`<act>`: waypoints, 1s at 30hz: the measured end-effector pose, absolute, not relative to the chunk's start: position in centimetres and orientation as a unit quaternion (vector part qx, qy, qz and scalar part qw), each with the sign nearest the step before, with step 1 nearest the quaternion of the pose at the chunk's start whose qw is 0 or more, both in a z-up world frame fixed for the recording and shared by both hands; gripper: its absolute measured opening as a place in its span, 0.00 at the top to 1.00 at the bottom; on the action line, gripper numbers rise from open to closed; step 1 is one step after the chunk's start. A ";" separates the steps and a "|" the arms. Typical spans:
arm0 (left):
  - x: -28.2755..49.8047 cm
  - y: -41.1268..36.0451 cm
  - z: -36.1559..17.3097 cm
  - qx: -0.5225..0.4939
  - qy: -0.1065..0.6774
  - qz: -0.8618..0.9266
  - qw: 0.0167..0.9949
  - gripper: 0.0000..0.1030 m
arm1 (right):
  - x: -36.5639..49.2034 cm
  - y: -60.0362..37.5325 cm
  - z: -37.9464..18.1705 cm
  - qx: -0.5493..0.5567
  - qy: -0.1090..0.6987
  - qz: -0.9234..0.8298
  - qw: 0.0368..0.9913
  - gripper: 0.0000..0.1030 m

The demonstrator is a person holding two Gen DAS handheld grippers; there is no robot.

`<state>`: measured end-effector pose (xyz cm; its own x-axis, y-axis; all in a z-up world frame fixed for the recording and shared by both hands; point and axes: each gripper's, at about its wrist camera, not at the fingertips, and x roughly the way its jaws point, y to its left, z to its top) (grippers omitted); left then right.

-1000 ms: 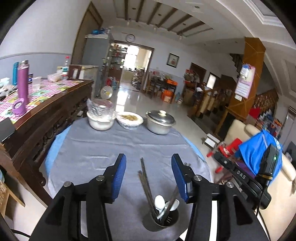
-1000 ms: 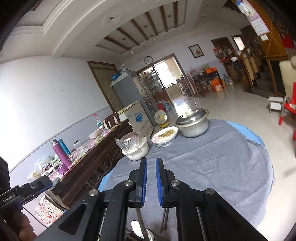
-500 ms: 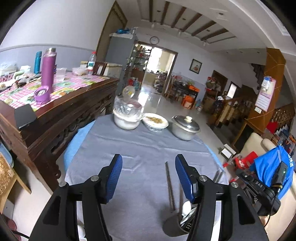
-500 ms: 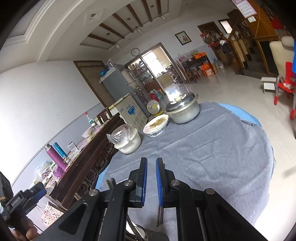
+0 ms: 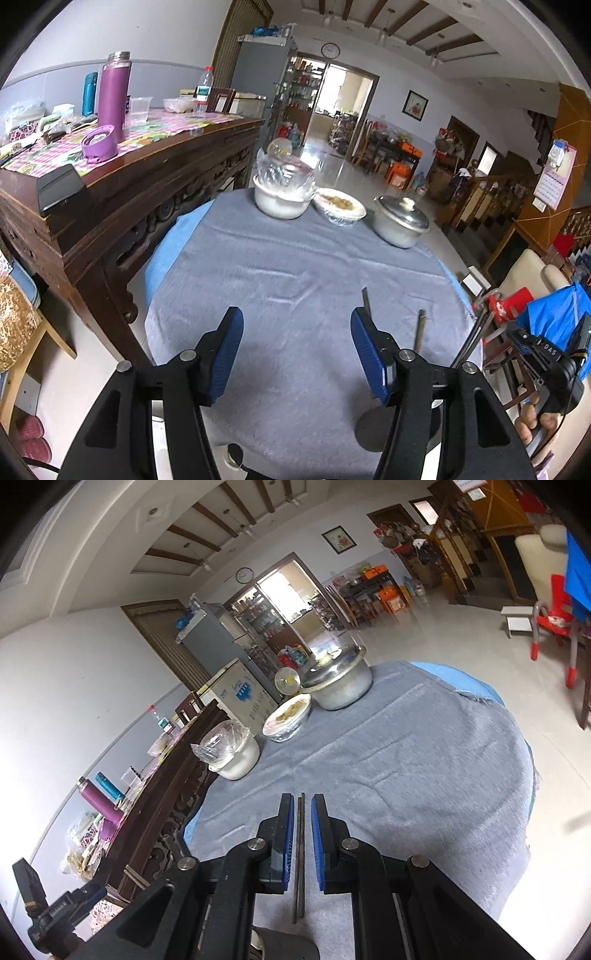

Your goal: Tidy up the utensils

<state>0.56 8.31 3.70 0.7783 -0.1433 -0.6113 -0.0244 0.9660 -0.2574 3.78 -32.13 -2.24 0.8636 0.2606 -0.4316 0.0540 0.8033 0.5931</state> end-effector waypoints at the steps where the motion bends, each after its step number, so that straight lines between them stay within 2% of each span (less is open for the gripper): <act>1: 0.6 8.5 3.5 -0.126 0.335 -0.029 0.933 0.40 | 3.8 -32.3 -2.3 0.310 0.256 0.055 0.914 0.88; 30: 3.5 10.4 -5.0 -0.134 0.450 0.012 0.883 0.40 | 6.1 -31.3 -5.6 0.319 0.322 0.055 0.890 0.87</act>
<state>3.46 10.36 -5.02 0.5953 -0.0992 -0.7974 -0.1417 0.9638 -0.2257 6.14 -31.30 -5.59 0.7867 0.3038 -0.5375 0.1064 0.7908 0.6028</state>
